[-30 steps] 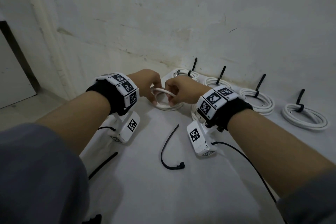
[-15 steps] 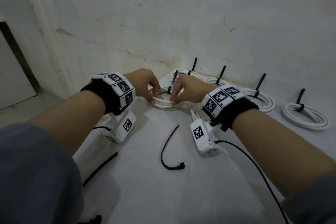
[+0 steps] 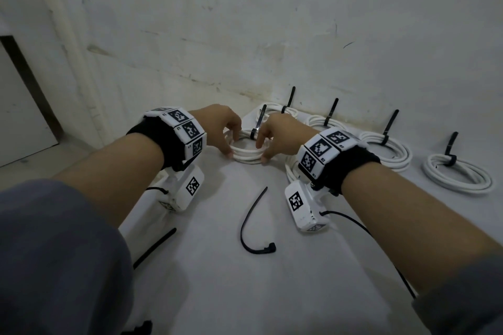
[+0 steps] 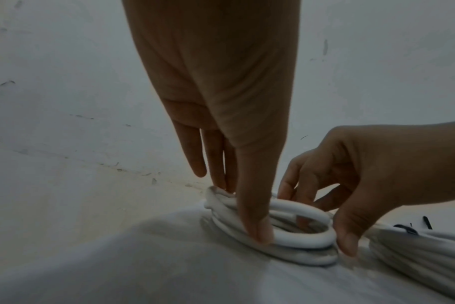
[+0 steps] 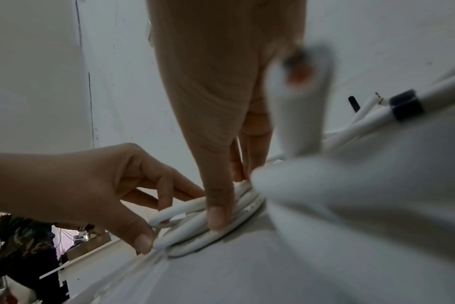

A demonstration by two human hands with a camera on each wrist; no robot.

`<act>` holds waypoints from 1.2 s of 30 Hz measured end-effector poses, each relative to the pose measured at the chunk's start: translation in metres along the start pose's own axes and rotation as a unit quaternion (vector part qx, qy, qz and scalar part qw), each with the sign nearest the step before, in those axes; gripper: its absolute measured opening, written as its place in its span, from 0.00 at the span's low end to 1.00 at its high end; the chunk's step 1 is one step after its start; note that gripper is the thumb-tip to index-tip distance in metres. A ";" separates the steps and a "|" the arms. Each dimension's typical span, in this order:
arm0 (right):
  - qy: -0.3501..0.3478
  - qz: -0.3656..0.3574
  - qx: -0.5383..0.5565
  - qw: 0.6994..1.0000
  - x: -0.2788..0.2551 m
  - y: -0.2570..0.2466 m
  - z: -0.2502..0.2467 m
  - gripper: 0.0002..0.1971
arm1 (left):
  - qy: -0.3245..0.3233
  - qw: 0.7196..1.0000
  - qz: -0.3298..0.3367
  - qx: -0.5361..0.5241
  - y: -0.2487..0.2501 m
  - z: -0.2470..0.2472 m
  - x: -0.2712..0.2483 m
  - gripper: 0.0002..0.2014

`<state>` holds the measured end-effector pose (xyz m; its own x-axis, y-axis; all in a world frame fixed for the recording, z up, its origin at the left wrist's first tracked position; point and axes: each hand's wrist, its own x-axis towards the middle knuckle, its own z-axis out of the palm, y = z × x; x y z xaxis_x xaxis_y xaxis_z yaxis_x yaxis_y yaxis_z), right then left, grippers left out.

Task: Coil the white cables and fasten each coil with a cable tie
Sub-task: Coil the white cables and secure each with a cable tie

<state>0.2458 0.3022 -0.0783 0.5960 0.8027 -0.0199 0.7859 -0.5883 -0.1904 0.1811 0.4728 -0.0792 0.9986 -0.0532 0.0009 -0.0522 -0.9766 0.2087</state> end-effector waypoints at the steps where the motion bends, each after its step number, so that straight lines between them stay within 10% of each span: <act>1: 0.002 -0.006 0.010 1.000 -0.001 0.002 0.001 0.20 | 0.003 1.000 -0.006 -0.013 0.001 0.000 -0.001 0.18; 19: 0.134 0.031 0.148 0.979 -0.076 0.021 -0.017 0.07 | 0.105 0.993 0.004 -0.053 0.055 -0.022 -0.018 0.08; 36: 0.199 0.289 0.097 0.932 -0.435 0.141 -0.040 0.06 | 0.071 0.951 0.279 -0.111 0.387 0.040 -0.011 0.05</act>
<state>0.1042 -0.1338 -0.0575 0.9541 0.2358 0.1844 0.2943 -0.8513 -0.4344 0.1495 0.0872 -0.0372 0.8080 -0.5062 0.3016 -0.5870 -0.7359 0.3375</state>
